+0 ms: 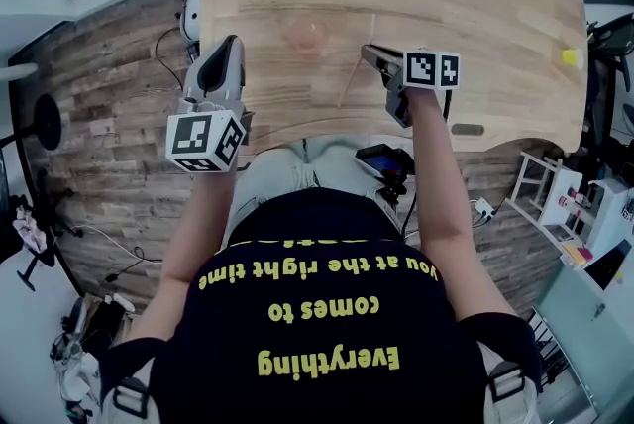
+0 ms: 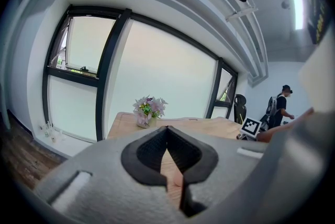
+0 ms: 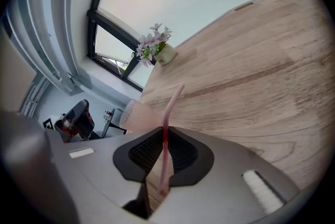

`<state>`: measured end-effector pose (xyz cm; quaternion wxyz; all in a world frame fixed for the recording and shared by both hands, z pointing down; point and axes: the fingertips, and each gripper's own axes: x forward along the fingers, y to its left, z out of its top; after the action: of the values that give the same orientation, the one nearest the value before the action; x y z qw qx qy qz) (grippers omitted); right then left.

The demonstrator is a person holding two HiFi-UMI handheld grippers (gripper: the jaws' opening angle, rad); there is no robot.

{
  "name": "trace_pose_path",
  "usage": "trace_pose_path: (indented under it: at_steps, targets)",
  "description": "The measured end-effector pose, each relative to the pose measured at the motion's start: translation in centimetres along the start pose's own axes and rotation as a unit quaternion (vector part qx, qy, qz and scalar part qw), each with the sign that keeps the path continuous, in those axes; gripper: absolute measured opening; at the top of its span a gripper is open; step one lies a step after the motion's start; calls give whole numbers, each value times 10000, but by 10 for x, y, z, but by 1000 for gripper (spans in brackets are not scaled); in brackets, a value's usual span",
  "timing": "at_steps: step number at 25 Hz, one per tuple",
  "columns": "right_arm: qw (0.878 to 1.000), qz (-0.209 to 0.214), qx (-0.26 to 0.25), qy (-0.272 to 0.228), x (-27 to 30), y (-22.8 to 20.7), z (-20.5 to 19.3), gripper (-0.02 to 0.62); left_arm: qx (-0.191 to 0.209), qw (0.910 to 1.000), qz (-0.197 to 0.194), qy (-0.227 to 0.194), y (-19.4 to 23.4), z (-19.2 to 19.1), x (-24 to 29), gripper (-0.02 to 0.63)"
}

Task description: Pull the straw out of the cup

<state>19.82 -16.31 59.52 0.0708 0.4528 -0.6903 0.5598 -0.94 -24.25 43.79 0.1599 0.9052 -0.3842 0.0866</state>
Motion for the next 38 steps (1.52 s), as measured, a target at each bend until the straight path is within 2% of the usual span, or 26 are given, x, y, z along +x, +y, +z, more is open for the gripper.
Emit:
trace_pose_path:
  at_steps: [5,10,21,31,38]
  targets:
    - [9997,-145,201,70,7,-8,-4,38,-4,10000,35,-11,2,2,-2,0]
    - [9993,-10,367,50,10,-3,1,40,-27,9999,141,-7,8,1,-7,0]
    - [9977,-192,577,314,33,-29,10,41,-89,9997,232,-28,13,1,-6,0]
    - [9961,-275,815,184,44,-40,13,43,-105,9996,279,-19,16,1,-5,0]
    - [9957,-349,850,108,49,-44,15,67,-103,9996,262,-7,14,0,-4,0]
